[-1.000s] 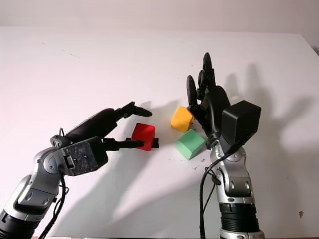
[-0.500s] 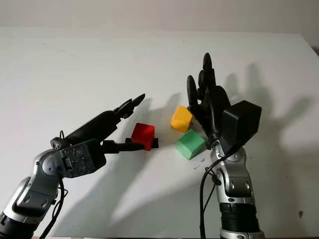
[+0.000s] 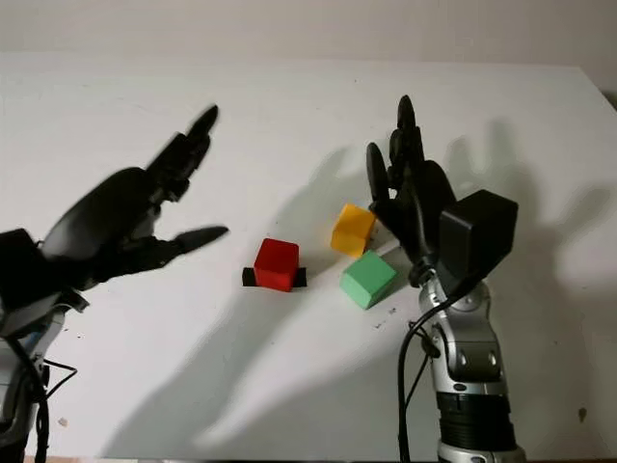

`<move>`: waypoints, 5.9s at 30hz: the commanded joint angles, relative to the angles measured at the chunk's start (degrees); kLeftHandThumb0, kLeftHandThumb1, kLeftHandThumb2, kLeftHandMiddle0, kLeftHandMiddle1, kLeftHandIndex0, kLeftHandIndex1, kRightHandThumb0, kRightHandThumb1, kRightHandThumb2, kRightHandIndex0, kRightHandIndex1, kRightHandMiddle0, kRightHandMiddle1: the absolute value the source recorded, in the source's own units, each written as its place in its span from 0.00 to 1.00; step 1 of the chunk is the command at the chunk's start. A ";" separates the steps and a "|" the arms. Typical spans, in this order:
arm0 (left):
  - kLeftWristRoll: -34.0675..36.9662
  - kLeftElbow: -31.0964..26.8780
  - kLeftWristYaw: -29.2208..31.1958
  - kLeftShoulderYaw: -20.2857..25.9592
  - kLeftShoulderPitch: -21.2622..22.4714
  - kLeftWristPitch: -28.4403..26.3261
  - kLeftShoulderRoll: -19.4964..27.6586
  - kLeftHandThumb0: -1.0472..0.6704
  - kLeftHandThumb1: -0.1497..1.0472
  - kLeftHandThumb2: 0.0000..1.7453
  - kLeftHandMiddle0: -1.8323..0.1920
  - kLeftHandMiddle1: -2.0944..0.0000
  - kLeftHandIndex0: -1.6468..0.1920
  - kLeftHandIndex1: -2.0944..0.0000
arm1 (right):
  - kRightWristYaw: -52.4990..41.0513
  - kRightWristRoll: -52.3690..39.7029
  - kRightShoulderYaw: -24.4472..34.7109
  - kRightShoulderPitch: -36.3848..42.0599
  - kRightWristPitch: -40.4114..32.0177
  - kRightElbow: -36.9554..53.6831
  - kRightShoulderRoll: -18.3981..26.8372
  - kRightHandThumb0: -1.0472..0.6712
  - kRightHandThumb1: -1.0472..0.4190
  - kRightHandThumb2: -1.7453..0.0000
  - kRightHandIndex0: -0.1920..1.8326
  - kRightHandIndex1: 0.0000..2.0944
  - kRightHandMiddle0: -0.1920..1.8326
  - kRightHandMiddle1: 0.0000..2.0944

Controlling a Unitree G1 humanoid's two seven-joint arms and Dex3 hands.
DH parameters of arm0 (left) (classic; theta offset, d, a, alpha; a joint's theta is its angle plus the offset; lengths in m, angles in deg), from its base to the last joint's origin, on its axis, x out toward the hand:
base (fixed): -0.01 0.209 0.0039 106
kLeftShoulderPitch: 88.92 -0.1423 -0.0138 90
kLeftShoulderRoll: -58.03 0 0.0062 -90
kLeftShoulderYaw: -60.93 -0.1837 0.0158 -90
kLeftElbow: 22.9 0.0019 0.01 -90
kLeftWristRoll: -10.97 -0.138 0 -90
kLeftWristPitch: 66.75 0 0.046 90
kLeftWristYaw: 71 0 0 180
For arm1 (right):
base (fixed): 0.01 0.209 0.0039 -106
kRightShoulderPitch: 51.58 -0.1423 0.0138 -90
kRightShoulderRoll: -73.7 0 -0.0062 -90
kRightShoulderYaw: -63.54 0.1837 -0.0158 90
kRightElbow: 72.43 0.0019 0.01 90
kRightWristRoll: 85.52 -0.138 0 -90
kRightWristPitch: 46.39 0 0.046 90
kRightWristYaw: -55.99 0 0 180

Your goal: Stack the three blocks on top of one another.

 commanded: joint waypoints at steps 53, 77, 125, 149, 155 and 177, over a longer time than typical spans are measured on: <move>2.65 27.90 -12.30 1.72 5.24 11.16 -3.99 0.22 1.00 0.31 0.94 0.97 0.92 0.97 | -4.74 47.40 -24.16 -32.71 64.67 -39.70 37.82 0.41 0.17 0.96 0.23 0.03 0.37 0.06; 2.32 24.99 -11.95 0.95 3.30 8.63 -3.86 0.23 1.00 0.32 0.94 0.97 0.93 0.97 | 8.38 56.41 -30.36 -34.30 66.16 -45.51 35.67 0.36 0.14 0.96 0.21 0.02 0.37 0.04; -1.75 25.32 -12.41 -0.89 3.39 9.56 -3.62 0.19 1.00 0.31 0.94 0.97 0.93 0.97 | 2.03 44.02 -28.42 -44.30 61.61 -44.18 30.55 0.38 0.14 0.97 0.24 0.03 0.42 0.50; -0.97 24.03 -13.45 -1.91 2.92 9.39 -5.60 0.19 1.00 0.28 0.95 0.98 0.93 0.97 | -36.79 19.60 -24.09 -40.05 33.14 -20.51 23.95 0.39 0.04 0.97 0.18 0.02 0.27 0.66; -0.63 23.71 -14.14 -1.71 2.83 8.99 -6.26 0.20 1.00 0.31 0.95 0.97 0.93 0.98 | -39.03 19.10 -24.49 -40.48 36.16 -21.38 22.84 0.40 0.05 0.97 0.19 0.02 0.27 0.68; -0.45 23.83 -14.45 -1.81 3.14 9.59 -6.55 0.20 1.00 0.32 0.96 0.98 0.95 0.98 | -40.39 23.95 -27.19 -40.62 45.37 -26.81 21.31 0.38 0.03 0.97 0.19 0.03 0.24 0.74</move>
